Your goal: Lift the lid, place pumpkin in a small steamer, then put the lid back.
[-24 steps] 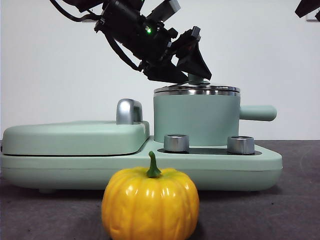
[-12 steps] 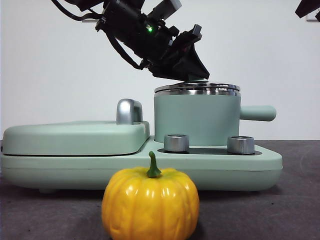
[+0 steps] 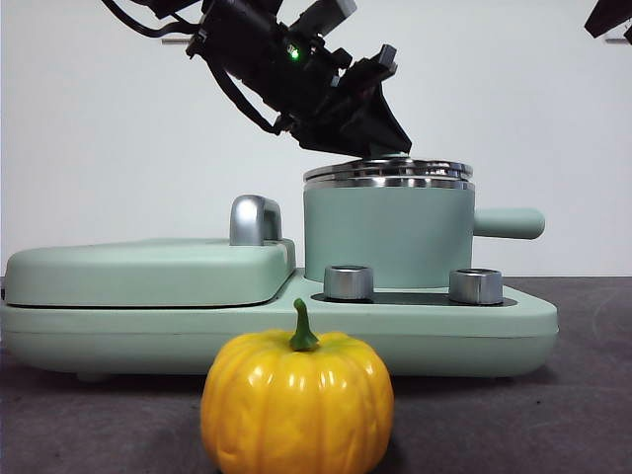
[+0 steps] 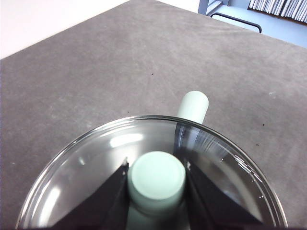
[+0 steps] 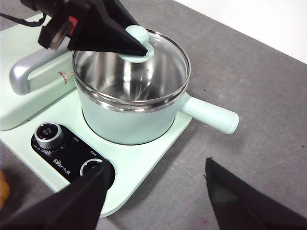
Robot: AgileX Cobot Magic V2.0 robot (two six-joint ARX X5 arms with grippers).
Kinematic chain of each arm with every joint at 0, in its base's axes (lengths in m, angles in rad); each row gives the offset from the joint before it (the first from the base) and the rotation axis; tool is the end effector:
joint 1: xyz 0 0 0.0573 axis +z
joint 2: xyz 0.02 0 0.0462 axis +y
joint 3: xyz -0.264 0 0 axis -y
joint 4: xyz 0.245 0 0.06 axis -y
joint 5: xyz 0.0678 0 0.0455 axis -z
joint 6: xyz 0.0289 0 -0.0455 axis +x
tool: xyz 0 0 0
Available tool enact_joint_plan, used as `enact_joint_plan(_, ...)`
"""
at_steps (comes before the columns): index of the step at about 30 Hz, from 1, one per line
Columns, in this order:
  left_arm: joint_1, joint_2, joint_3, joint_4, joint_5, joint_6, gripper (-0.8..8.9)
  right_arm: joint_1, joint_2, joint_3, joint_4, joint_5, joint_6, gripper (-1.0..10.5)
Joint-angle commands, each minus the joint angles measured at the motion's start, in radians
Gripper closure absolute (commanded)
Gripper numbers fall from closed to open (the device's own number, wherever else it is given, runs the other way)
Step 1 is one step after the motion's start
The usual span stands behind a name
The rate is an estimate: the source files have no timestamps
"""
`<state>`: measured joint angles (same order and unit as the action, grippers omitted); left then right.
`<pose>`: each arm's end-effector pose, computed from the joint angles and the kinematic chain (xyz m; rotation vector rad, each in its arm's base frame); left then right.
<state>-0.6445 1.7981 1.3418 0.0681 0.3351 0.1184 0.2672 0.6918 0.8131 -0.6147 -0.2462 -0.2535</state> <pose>0.3251 -0.2563 0.2706 0.1696 0.3417 -0.9899 0.1303 0.0430 0.3157 -0.2480 0.4323 0.5634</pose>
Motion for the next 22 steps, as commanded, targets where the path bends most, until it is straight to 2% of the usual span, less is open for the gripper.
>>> enact_joint_plan(1,-0.002,-0.044,0.032,0.028,-0.006,0.001,8.06,0.003,0.006,0.013,0.007,0.000,0.012,6.3)
enact_joint_plan(9,0.021,-0.171,0.036,-0.004,-0.029,0.000,8.06,0.003,0.006,0.013,0.008,0.000,0.011,6.3)
enact_joint_plan(11,0.037,-0.211,0.036,-0.051,-0.043,0.001,8.06,0.003,0.006,0.013,0.008,0.000,0.016,6.3)
enact_joint_plan(15,0.072,-0.289,0.036,-0.183,-0.142,0.000,8.06,0.003,0.006,0.013,0.008,-0.002,0.042,6.3)
enact_joint_plan(22,0.163,-0.388,0.035,-0.400,-0.156,0.001,8.04,0.006,0.006,0.013,0.008,-0.050,0.064,6.3)
